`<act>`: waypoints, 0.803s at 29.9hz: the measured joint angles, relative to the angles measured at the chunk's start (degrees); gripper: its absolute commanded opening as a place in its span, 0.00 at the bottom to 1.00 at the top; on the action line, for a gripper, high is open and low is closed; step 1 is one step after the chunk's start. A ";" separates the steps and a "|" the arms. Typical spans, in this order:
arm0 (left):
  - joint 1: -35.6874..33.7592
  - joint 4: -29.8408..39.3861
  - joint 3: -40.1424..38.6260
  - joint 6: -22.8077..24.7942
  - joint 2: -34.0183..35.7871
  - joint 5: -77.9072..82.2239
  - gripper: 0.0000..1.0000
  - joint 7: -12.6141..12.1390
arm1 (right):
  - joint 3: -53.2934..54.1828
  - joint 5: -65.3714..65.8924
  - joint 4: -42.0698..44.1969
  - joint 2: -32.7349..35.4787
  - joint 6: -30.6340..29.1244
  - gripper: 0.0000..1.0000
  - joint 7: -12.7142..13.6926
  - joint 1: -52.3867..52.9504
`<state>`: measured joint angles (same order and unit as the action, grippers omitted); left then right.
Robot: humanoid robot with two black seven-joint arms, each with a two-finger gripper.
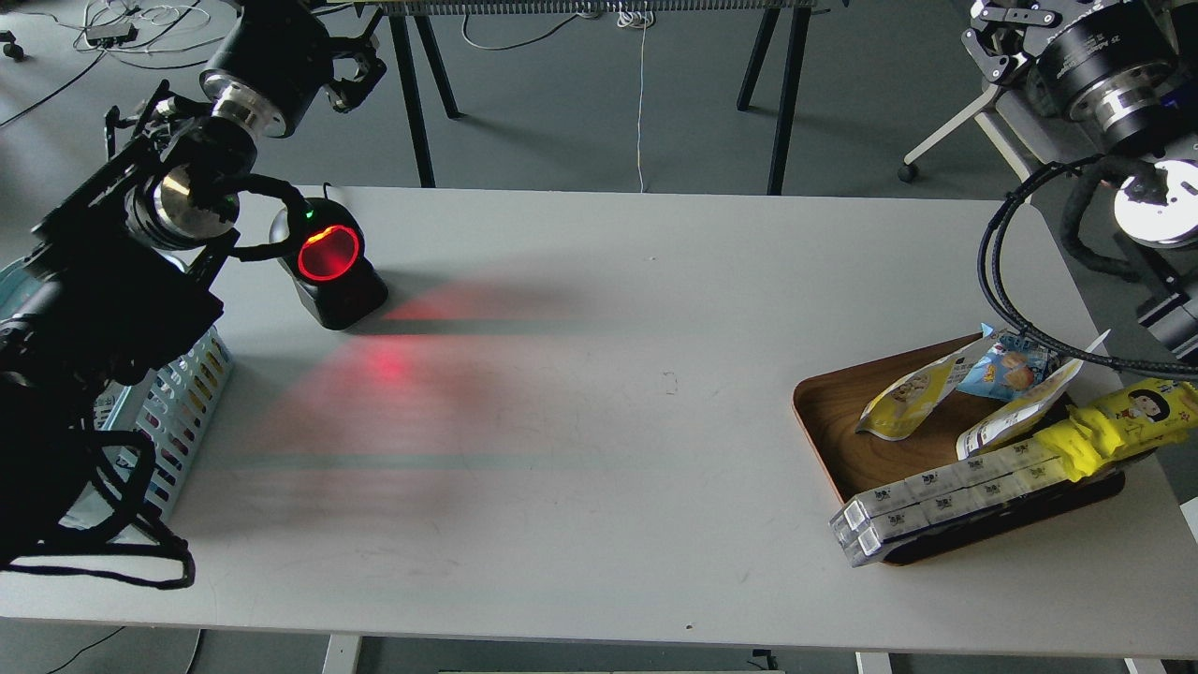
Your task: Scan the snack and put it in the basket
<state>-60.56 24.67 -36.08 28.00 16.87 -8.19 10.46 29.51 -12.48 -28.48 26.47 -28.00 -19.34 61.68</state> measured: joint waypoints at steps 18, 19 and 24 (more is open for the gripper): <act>0.08 0.39 -2.47 0.00 -0.15 -0.16 1.00 0.13 | -19.40 17.38 -14.14 12.67 -0.01 1.00 -5.07 17.82; 0.08 0.39 -2.47 0.00 -0.12 -0.15 1.00 0.14 | -20.27 19.93 -15.65 13.30 -0.01 1.00 -5.43 19.12; -0.07 0.39 -2.58 0.00 0.25 -0.08 1.00 0.18 | -28.65 36.43 -27.09 17.44 -0.02 1.00 -7.87 28.31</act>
<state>-60.63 25.05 -38.66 28.00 17.12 -8.27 10.64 0.86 23.96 -55.57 43.91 -28.02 -27.21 90.00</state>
